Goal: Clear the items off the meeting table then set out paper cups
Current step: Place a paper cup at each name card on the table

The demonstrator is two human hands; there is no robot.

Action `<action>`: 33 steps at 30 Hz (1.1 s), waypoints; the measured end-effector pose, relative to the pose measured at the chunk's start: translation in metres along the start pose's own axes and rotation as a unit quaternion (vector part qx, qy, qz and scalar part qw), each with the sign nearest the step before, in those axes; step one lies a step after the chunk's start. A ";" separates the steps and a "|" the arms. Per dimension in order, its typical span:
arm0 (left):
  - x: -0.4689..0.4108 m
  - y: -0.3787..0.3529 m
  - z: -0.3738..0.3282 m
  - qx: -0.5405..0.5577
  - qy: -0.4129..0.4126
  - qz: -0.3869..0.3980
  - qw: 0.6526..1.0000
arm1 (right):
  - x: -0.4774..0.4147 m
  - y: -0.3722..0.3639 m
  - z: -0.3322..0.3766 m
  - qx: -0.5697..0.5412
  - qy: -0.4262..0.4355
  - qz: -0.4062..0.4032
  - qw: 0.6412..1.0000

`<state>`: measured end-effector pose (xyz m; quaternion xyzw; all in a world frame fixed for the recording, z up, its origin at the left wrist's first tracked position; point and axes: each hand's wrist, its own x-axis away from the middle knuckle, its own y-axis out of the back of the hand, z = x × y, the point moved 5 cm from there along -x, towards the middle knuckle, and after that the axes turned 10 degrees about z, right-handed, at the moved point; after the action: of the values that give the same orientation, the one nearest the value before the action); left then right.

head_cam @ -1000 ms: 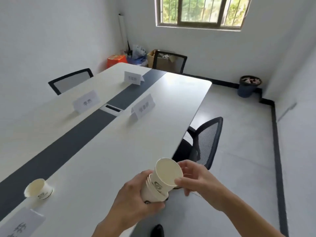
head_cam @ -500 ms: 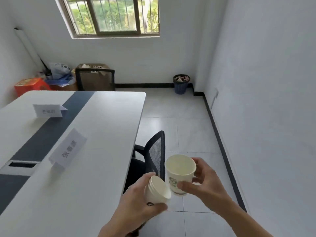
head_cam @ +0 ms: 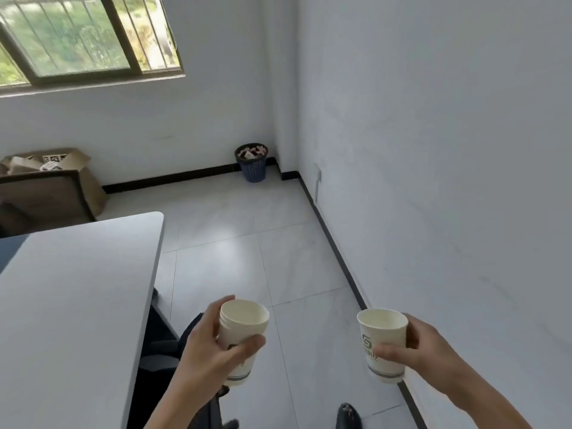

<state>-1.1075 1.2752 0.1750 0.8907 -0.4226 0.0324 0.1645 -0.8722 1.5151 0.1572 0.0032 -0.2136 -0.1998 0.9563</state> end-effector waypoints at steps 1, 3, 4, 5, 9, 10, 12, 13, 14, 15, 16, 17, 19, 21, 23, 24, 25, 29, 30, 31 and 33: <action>-0.018 -0.002 -0.003 0.002 0.002 -0.006 1.000 | -0.020 0.014 0.004 0.012 -0.011 0.019 1.000; -0.051 0.000 -0.013 0.005 0.004 -0.020 1.000 | -0.061 0.039 0.021 0.038 -0.019 0.035 0.998; -0.066 0.003 -0.020 0.010 0.005 -0.029 1.000 | -0.082 0.050 0.032 0.049 -0.014 0.038 0.998; -0.081 0.006 -0.025 0.014 0.009 -0.040 0.999 | -0.104 0.060 0.045 0.054 -0.006 0.041 0.998; -0.123 0.021 -0.027 0.031 0.027 -0.094 0.995 | -0.189 0.086 0.094 0.077 0.022 0.059 0.995; -0.131 0.027 -0.025 0.034 0.034 -0.107 0.993 | -0.209 0.085 0.104 0.083 0.028 0.071 0.994; -0.149 0.043 -0.019 0.035 0.053 -0.136 0.989 | -0.247 0.080 0.121 0.096 0.035 0.099 0.990; -0.158 0.052 -0.015 0.038 0.062 -0.153 0.986 | -0.268 0.076 0.127 0.103 0.034 0.114 0.988; -0.169 0.064 -0.011 0.040 0.065 -0.171 0.982 | -0.289 0.072 0.134 0.111 0.031 0.131 0.985; -0.181 0.076 -0.007 0.040 0.069 -0.185 0.979 | -0.311 0.067 0.140 0.119 0.027 0.146 0.982; -0.194 0.088 -0.004 0.040 0.073 -0.199 0.977 | -0.333 0.062 0.147 0.131 0.024 0.159 0.978; -0.208 0.101 -0.002 0.045 0.075 -0.212 0.973 | -0.355 0.057 0.156 0.141 0.024 0.169 0.975; -0.240 0.127 0.003 0.056 0.075 -0.234 0.968 | -0.398 0.048 0.178 0.153 0.030 0.182 0.971; -0.274 0.153 0.003 0.068 0.078 -0.243 0.965 | -0.440 0.040 0.206 0.166 0.036 0.192 0.967; -0.309 0.179 -0.007 0.067 0.076 -0.249 0.963 | -0.477 0.029 0.240 0.176 0.053 0.202 0.962; -0.325 0.193 -0.016 0.067 0.073 -0.254 0.962 | -0.497 0.023 0.257 0.180 0.063 0.203 0.960; -0.340 0.207 -0.022 0.066 0.068 -0.259 0.961 | -0.516 0.018 0.272 0.184 0.072 0.203 0.959; -0.379 0.255 -0.032 0.067 0.067 -0.277 0.956 | -0.590 -0.016 0.309 0.211 0.083 0.244 0.943; -0.383 0.268 -0.029 0.068 0.076 -0.292 0.951 | -0.609 -0.029 0.314 0.223 0.082 0.260 0.936; -0.384 0.279 -0.024 0.071 0.088 -0.309 0.944 | -0.628 -0.043 0.319 0.234 0.079 0.277 0.928; -0.385 0.300 -0.012 0.082 0.110 -0.352 0.926 | -0.669 -0.073 0.330 0.242 0.080 0.319 0.913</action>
<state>-1.5821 1.3877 0.1899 0.9833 -0.0575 0.1043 0.1373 -1.5894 1.7311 0.1781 0.1827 -0.1675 0.1744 0.9530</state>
